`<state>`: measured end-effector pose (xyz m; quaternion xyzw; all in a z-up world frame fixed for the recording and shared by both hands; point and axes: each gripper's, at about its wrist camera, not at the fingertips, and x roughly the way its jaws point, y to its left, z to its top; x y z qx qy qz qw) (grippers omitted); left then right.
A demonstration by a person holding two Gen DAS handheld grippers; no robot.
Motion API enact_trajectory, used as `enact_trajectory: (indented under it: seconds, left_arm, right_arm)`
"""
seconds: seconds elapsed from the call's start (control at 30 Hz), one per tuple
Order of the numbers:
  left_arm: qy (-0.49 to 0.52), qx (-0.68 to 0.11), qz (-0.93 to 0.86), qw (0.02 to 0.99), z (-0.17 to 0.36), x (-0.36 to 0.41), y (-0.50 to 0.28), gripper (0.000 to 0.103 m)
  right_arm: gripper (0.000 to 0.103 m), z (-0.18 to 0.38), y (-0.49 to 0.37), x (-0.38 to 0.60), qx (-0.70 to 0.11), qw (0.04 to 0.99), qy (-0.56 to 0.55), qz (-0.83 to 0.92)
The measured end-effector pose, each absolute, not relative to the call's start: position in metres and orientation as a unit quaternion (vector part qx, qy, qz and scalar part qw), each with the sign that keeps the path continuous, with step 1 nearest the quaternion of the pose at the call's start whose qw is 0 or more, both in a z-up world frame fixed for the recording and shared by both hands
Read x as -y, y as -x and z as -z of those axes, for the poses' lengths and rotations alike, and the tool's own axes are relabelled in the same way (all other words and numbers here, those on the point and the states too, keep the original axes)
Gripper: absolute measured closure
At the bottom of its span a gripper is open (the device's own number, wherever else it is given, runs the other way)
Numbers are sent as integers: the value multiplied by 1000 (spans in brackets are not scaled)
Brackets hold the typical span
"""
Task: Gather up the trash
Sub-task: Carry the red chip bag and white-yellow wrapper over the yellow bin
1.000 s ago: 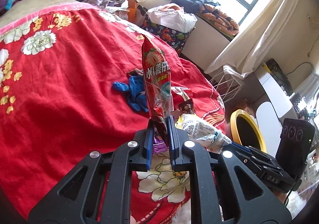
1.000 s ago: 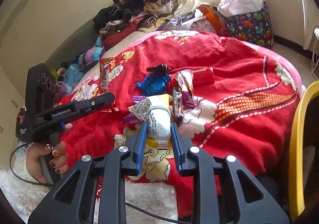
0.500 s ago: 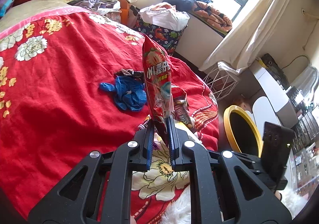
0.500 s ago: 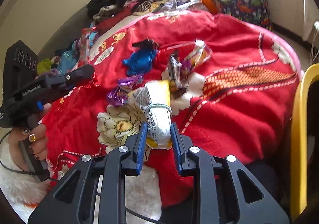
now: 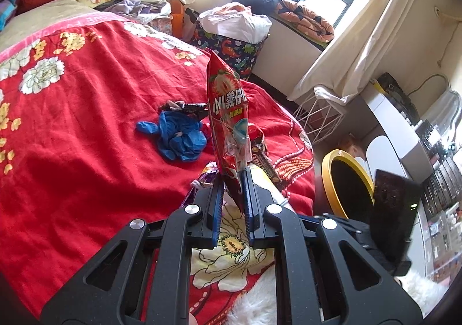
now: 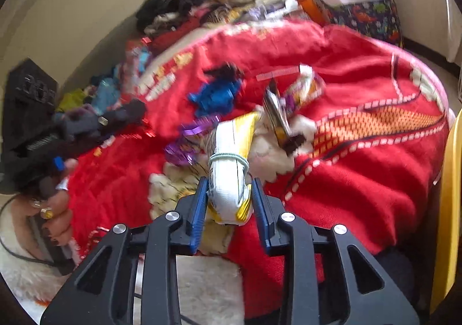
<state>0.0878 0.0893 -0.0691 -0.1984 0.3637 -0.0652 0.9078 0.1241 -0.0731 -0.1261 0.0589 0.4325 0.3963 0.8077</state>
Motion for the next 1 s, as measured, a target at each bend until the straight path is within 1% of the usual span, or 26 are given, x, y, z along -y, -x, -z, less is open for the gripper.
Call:
enact_trajectory:
  seconds: [0.17, 0.47, 1.0]
  left_arm:
    - [188, -356, 69, 913, 59, -83, -89, 95]
    - [163, -350, 86, 918, 46, -59, -94, 95]
    - [100, -358, 152, 916, 40, 17, -103, 95]
  right_arm:
    - [75, 101, -123, 93, -401, 820, -91, -399]
    - [75, 77, -125, 141, -370, 842, -131, -369]
    - [75, 56, -134, 221, -322, 875, -191, -306]
